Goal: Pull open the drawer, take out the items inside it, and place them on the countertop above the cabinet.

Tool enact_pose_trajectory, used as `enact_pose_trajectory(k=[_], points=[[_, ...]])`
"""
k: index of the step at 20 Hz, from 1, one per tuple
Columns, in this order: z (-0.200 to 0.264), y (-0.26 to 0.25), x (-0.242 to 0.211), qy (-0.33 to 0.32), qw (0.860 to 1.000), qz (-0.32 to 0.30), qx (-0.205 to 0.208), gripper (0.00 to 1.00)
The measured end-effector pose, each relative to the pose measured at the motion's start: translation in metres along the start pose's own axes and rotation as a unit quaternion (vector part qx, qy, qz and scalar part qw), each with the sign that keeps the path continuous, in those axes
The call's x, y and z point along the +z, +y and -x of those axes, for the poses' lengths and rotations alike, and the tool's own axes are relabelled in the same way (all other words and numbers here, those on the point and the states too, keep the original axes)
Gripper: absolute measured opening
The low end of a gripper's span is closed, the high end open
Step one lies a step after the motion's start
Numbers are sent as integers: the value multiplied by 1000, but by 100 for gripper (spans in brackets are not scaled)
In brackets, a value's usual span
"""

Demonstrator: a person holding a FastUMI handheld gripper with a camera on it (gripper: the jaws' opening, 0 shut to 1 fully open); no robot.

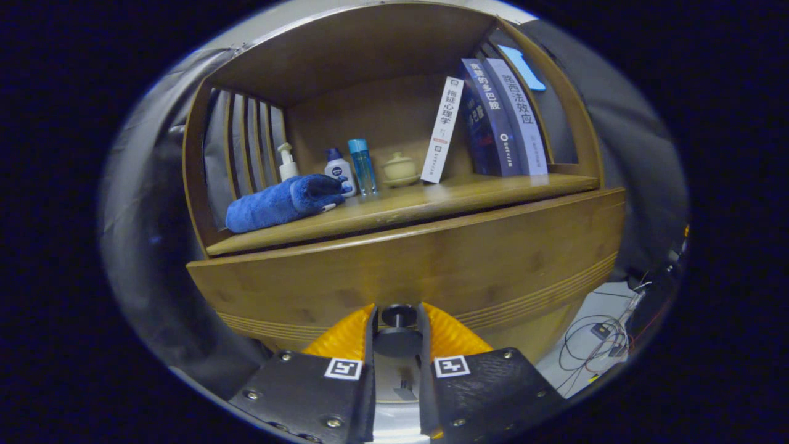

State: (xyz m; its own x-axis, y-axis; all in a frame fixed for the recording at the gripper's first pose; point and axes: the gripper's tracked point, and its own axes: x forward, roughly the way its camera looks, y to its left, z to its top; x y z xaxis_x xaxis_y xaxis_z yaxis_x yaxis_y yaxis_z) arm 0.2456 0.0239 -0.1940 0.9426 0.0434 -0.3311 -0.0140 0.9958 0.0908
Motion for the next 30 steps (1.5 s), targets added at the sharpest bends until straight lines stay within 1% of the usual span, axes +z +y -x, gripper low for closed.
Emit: enact_pose_trajectory(k=[3, 6, 9, 14, 16, 17, 18, 19, 25, 28, 29, 30], points=[[16, -2, -3, 1, 1000, 2, -6, 28], [46, -2, -11, 4, 1000, 6, -9, 28], [62, -4, -15, 12, 1000, 15, -16, 28], [94, -3, -24, 6, 1000, 16, -23, 28], [105, -4, -33, 15, 999, 20, -31, 28], [108, -4, -38, 21, 999, 23, -32, 28], [108, -2, -35, 11, 999, 18, -31, 28], [107, -3, -36, 20, 999, 21, -30, 28], [109, -3, -36, 16, 999, 21, -25, 28], [109, -2, -36, 17, 999, 27, -29, 34], [112, -2, -30, 3, 999, 30, -30, 36], [115, -1, -16, -26, 999, 28, -29, 39]])
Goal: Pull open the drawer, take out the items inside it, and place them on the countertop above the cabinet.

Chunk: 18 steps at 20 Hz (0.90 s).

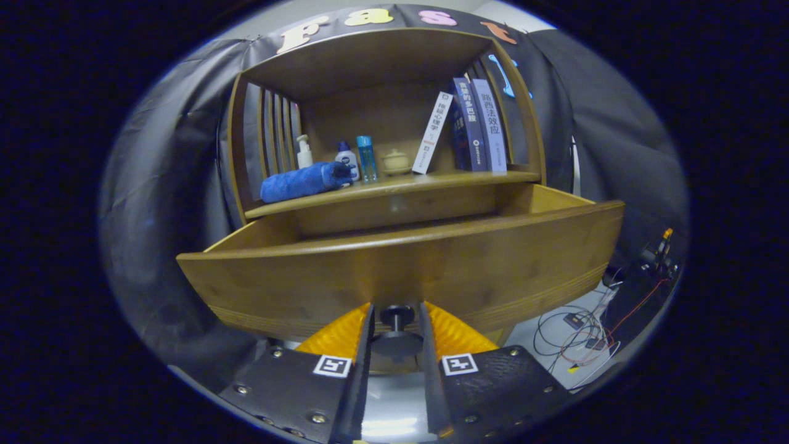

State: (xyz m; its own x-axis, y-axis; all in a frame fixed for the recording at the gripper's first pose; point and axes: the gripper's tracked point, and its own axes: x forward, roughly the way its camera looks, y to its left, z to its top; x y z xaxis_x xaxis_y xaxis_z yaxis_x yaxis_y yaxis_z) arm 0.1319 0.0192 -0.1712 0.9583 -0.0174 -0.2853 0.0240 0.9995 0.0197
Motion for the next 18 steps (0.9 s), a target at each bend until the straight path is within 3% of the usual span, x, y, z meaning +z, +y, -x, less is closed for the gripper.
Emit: enact_pose_trajectory(k=[1, 3, 6, 10, 11, 14, 18], points=[[3, 3, 15, -34, 999, -10, 4, 39], [11, 0, 48, -86, 996, -37, 1, 52], [29, -10, 75, -114, 992, -55, -21, 73], [33, 3, 114, -128, 991, -35, -22, 73], [30, 9, 124, -131, 991, -28, -18, 79], [11, 32, 149, -126, 992, -7, -1, 80], [-36, 44, 140, -36, 999, 23, -16, 80]])
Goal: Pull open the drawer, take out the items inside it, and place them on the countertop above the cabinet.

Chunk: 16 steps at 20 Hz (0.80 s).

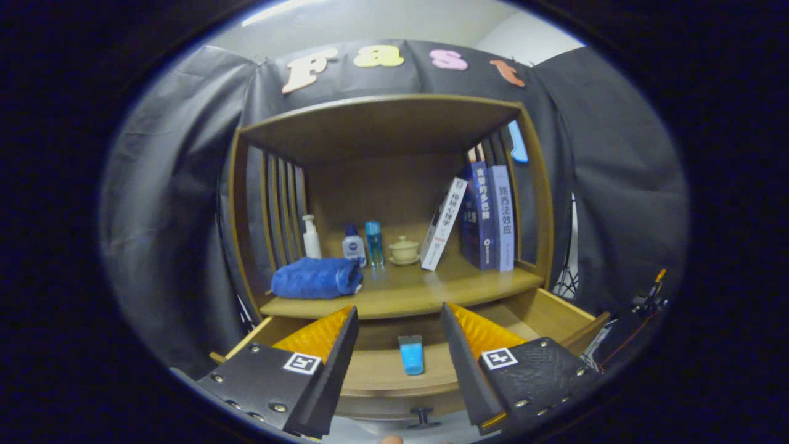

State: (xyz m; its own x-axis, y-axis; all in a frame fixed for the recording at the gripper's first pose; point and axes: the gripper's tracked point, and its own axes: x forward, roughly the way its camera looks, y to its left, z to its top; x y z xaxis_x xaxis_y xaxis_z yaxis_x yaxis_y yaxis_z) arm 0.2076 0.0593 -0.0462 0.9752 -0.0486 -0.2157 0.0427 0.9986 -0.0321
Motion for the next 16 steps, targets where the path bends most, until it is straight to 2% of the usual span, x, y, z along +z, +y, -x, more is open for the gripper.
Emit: enact_pose_trajectory(k=[2, 5, 9, 12, 16], points=[[-22, -2, -20, 69, 997, 24, -12, 80], [-51, -9, -45, 160, 985, 47, -36, 80], [-85, -15, -74, 228, 972, 23, -46, 80], [-93, -21, -102, 288, 956, 21, -57, 80], [-97, -34, -123, 326, 942, -5, -80, 80]])
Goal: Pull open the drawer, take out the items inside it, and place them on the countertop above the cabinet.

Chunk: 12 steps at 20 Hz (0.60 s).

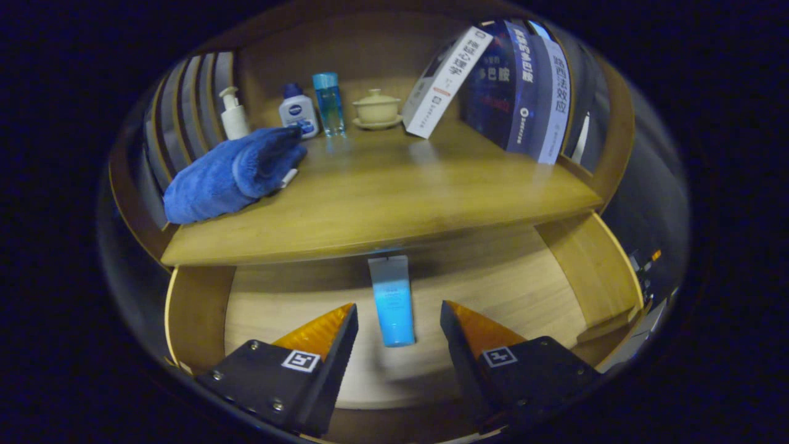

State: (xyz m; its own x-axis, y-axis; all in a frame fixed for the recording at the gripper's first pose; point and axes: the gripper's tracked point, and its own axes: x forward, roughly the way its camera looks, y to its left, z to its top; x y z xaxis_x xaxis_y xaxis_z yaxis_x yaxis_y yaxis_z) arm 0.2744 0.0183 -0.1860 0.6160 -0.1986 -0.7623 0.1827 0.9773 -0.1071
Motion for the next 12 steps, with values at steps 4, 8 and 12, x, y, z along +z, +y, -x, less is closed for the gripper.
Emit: enact_pose_trajectory(k=[4, 8, 12], points=[[-8, -2, -11, 38, 999, 4, -4, 80], [-13, -2, -22, 79, 997, 5, -6, 80], [-15, -2, -29, 104, 994, 5, -10, 80]])
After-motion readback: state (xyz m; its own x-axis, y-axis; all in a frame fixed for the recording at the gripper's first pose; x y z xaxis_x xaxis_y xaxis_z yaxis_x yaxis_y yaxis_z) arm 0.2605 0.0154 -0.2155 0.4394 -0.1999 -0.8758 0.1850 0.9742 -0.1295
